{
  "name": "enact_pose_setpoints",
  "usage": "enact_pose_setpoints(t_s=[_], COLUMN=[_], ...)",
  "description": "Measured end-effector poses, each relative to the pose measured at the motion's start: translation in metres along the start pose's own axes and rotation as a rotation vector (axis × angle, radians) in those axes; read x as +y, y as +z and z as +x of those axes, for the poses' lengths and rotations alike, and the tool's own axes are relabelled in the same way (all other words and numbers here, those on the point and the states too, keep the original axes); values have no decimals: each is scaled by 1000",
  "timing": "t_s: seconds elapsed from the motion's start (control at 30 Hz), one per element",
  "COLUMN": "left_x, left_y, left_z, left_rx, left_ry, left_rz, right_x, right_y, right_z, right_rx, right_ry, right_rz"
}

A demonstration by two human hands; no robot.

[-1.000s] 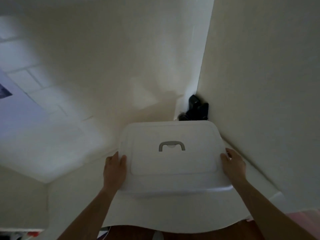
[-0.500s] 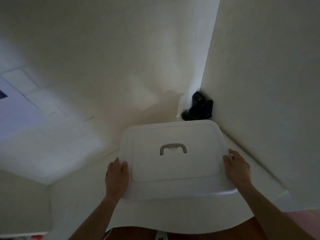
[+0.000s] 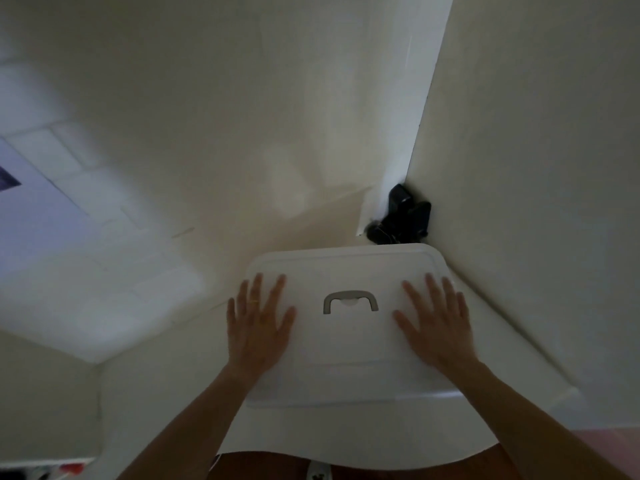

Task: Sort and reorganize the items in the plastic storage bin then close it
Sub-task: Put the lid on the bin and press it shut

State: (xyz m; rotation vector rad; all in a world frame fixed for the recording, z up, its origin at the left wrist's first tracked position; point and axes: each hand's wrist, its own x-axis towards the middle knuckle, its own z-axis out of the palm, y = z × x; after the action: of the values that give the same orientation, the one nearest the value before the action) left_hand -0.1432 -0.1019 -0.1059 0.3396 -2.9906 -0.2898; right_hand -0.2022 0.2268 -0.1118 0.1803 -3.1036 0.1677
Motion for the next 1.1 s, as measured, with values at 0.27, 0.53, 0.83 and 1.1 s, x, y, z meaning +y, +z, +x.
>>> enact_pose_setpoints(t_s=[0.27, 0.53, 0.83, 1.1], left_x=[2, 0, -19, -23], left_y=[25, 26, 7, 14], left_z=[-9, -2, -22, -48], left_rx=[-43, -61, -60, -14], left_ry=[112, 126, 123, 132], left_rz=[141, 136, -27, -62], right_x=[-3, -5, 17, 25], right_y=[12, 13, 2, 7], right_z=[-7, -1, -22, -51], right_rx=[-49, -59, -48, -45], right_ry=[-50, -55, -44, 7], right_rz=[-37, -50, 84, 41])
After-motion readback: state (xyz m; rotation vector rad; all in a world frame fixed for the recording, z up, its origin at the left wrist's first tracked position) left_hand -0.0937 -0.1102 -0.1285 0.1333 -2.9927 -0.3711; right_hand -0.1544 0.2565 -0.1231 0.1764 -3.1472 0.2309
